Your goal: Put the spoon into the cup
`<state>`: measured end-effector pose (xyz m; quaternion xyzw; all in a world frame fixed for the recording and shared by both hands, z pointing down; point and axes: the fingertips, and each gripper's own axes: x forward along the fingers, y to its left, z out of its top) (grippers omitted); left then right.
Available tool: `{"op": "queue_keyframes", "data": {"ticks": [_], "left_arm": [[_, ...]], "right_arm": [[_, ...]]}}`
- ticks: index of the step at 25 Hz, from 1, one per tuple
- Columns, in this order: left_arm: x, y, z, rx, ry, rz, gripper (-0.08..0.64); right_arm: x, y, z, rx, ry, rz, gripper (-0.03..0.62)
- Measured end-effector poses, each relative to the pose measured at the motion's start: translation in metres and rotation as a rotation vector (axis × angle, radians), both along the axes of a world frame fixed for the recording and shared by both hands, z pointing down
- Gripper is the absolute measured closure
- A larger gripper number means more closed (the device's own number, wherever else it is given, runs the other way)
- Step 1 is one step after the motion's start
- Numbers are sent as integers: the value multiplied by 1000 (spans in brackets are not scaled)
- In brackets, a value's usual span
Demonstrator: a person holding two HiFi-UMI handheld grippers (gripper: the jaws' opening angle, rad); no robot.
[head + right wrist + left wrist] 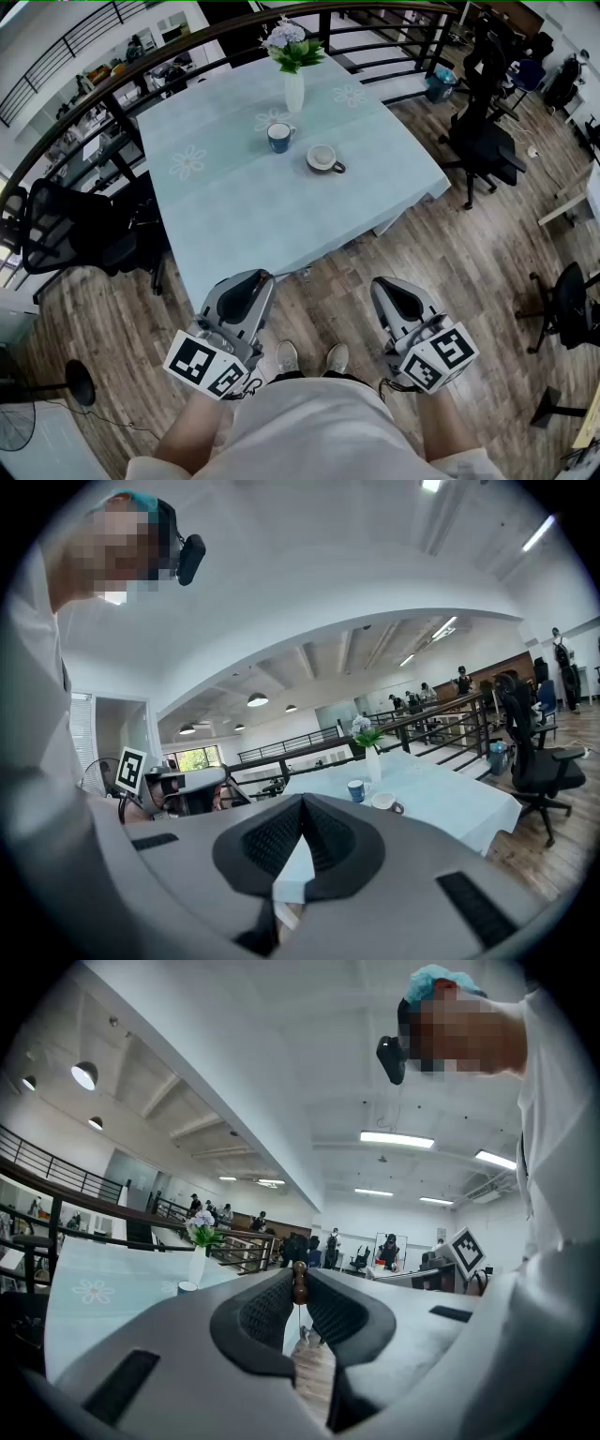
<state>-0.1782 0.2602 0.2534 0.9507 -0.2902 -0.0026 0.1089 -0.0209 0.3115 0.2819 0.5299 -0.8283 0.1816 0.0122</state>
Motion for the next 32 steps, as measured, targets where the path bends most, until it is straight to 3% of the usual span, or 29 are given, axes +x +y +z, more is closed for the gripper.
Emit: {"op": "queue_keyframes", "data": {"ticks": [15,32], "left_arm": [[33,12,6,-6,-16,-12,503],[86,27,9,6,-42,-101,503]], "right_arm": [[34,8,4,6,-7,0,571],[101,15,16,6,-29,-61,571]]}}
